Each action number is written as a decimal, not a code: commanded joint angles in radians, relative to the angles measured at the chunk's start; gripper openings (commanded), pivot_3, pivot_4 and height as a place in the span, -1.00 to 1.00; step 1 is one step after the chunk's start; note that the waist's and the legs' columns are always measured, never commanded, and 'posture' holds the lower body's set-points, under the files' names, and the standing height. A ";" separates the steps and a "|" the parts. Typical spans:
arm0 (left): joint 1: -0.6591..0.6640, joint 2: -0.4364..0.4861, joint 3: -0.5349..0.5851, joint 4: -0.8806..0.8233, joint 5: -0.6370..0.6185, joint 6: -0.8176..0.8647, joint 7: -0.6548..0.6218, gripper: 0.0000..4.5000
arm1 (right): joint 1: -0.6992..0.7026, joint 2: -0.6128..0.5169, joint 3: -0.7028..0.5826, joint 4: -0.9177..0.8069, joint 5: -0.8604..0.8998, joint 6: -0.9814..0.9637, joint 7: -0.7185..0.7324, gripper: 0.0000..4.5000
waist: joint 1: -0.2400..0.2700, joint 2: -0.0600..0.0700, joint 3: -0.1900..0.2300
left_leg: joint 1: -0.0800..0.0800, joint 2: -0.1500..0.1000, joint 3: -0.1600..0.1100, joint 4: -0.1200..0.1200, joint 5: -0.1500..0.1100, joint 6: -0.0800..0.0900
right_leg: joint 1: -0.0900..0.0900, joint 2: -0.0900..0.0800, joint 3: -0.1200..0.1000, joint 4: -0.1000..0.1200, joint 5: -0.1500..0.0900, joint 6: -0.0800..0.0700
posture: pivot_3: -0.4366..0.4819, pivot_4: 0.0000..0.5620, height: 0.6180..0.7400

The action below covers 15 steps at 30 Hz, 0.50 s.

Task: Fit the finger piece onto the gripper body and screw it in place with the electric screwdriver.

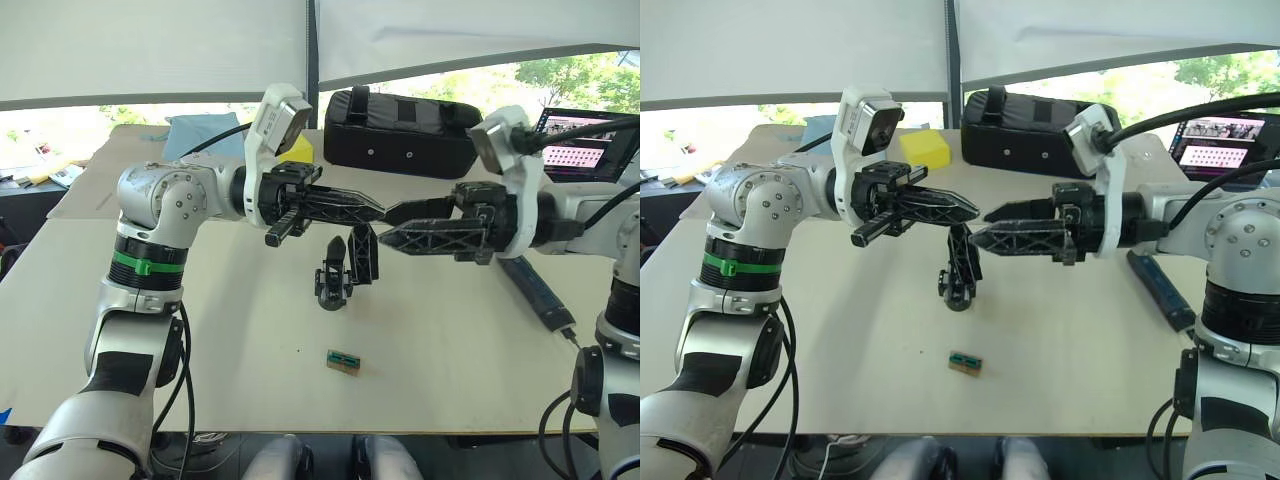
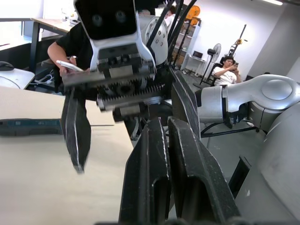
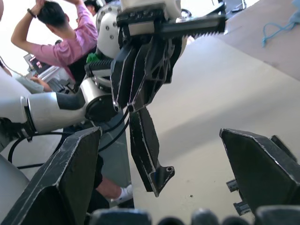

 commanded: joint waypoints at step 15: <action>-0.007 -0.021 0.014 -0.002 0.043 -0.072 0.041 -1.00 | -0.046 0.006 0.050 -0.051 0.007 -0.001 -0.068 -0.62 | 0.000 0.000 0.000 | -0.001 0.000 0.000 0.000 0.000 0.000 | -0.001 0.000 -0.001 0.000 0.000 0.000 | -0.05 -0.47 0.98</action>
